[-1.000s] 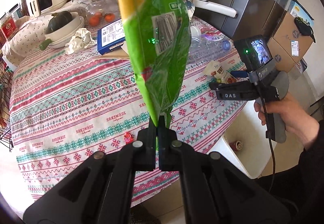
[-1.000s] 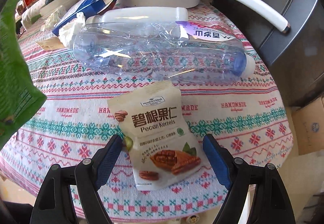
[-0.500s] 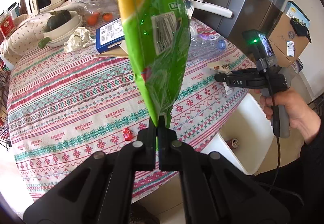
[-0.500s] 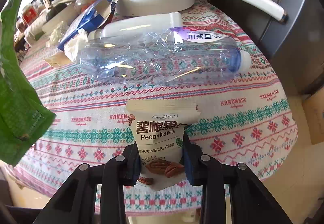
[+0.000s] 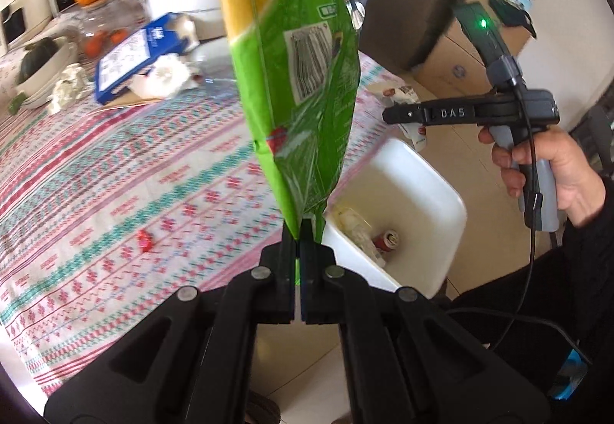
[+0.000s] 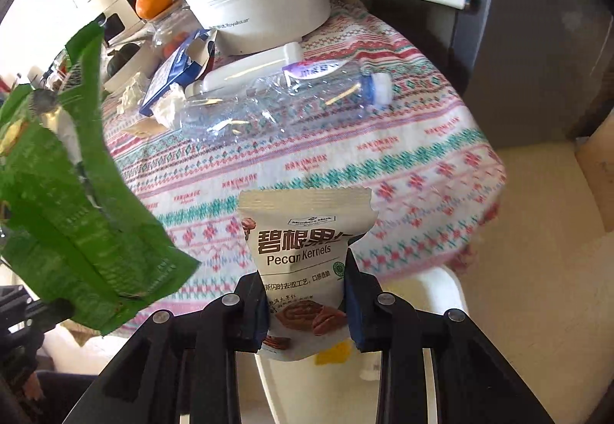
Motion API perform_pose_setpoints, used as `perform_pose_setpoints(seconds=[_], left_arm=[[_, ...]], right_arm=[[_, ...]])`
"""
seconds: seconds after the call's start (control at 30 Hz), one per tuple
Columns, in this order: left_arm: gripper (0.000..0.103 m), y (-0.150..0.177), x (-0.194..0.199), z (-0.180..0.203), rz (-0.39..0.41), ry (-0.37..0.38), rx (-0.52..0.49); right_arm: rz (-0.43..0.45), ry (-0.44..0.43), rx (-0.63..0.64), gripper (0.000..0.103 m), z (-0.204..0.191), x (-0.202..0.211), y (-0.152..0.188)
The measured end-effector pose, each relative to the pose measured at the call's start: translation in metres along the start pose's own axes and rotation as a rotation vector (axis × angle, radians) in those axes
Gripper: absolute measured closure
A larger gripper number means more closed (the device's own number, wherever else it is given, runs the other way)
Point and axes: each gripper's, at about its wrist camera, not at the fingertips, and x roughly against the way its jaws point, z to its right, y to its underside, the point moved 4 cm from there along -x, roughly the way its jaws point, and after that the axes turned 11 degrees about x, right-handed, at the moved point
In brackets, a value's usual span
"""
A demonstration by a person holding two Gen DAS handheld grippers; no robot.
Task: Collect trash
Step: 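Carry the green bag and pecan bag over the white bin and open both tools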
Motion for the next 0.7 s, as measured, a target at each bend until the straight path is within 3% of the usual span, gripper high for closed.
perform_pose_setpoints(seconds=[0.23, 0.43, 0.6, 0.7], left_arm=[[0.101, 0.024, -0.040, 0.065, -0.111, 0.053, -0.114], [0.101, 0.042, -0.088, 0.104, -0.197, 0.067, -0.142], [0.100, 0.045, -0.114, 0.121, -0.201, 0.034, -0.189], [0.090, 0.047, -0.117, 0.126, -0.193, 0.004, -0.215]], right_arm=[[-0.001, 0.034, -0.049, 0.070, 0.035, 0.034, 0.049], [-0.024, 0.073, -0.094, 0.070, 0.068, 0.044, 0.088], [-0.063, 0.091, -0.120, 0.070, 0.088, 0.044, 0.113], [-0.077, 0.086, -0.120, 0.070, 0.092, 0.042, 0.122]])
